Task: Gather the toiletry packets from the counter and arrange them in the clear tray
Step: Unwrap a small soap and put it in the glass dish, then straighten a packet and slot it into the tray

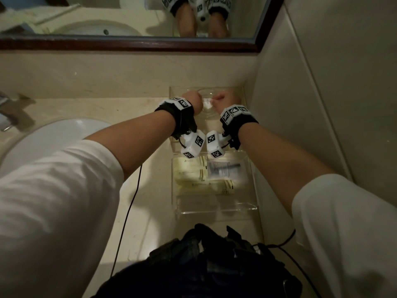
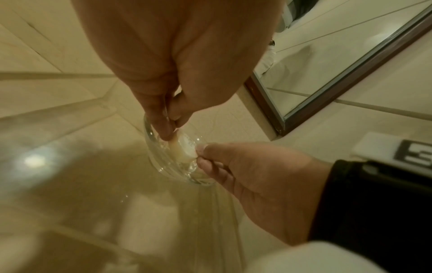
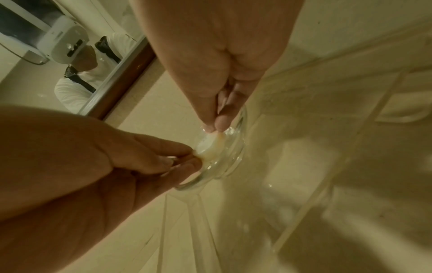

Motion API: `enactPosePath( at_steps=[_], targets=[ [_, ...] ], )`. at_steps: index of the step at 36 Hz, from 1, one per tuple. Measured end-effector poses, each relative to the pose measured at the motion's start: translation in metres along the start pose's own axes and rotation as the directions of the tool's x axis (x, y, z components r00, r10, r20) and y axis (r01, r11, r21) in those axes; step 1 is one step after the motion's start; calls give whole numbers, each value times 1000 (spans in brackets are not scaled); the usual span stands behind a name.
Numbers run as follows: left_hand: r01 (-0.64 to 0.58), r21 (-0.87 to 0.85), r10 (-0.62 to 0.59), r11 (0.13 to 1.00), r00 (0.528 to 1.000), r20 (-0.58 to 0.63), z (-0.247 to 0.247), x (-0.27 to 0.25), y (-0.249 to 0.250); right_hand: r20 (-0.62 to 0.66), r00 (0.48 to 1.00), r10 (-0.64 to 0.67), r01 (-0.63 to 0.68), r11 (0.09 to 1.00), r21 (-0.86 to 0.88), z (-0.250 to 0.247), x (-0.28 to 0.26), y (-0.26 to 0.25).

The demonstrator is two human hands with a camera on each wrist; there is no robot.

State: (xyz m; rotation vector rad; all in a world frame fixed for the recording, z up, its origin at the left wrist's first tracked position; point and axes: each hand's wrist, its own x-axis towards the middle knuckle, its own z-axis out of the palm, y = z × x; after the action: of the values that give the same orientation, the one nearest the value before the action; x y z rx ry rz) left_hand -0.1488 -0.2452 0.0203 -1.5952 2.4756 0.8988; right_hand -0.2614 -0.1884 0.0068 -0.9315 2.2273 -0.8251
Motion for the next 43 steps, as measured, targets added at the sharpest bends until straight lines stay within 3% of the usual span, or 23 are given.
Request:
enactPosePath(
  at_steps=[4,7,10,16,23,30,36,43],
  targets=[
    [38,-53,-40,998,998,-41,-3,0,1,-12,999,38,-37,998,60,-4,0,-2],
    [62,-175,-71,983,996,-47,-8,1,-2,10,998,61,-61,997,37,-11,0,-4],
    [55,-313,-87,948,992,-92,-12,2,-12,-58,997,59,-57,998,28,-12,-1,-7],
    [17,-629,-128,777,983,-132,-20,-10,-25,-178,984,18,2,994,110,-12,-3,-23],
    [-20,-781,-75,625,994,-85,-39,-39,-47,-207,977,-57,94,981,172,9,-25,-52],
    [-17,-798,-78,603,994,-80,-55,-71,-99,-79,977,-196,206,968,145,54,-63,-77],
    [28,-804,-157,594,984,-81,-66,-104,-161,87,969,-230,225,972,64,100,-102,-102],
    [86,-791,-250,606,964,-87,-84,-160,-255,334,917,-217,254,965,-70,174,-171,-138]
  ],
)
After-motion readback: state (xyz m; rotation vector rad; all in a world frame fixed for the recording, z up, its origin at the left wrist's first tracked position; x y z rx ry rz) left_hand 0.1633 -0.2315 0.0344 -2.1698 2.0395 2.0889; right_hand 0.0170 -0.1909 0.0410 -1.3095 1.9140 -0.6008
